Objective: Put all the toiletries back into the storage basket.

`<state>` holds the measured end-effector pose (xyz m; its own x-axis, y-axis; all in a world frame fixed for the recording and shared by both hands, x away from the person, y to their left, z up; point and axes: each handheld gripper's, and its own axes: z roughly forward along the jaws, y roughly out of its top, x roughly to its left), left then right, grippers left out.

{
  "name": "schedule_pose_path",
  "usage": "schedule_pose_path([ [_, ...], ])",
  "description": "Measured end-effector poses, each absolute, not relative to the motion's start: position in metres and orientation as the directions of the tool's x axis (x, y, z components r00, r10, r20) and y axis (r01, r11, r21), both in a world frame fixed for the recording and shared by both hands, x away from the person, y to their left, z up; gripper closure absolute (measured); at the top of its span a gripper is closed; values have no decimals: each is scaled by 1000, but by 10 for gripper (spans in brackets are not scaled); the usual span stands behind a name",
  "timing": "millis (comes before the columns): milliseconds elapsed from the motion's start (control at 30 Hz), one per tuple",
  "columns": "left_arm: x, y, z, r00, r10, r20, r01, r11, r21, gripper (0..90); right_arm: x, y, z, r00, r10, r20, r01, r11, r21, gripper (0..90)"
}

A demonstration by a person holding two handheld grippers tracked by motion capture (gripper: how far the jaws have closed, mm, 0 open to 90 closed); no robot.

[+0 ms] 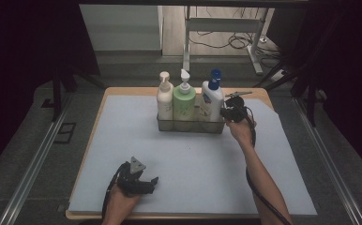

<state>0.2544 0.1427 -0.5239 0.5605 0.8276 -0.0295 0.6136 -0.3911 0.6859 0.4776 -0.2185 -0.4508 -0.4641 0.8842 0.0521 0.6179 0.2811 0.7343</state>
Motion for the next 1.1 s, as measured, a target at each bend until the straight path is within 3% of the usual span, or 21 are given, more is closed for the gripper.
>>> schedule_pose_path([
  [1100,254,143,-524,560,828,-30,614,-391,686,118,474,-199,-468,-506,860,61,625,317,713,889],
])
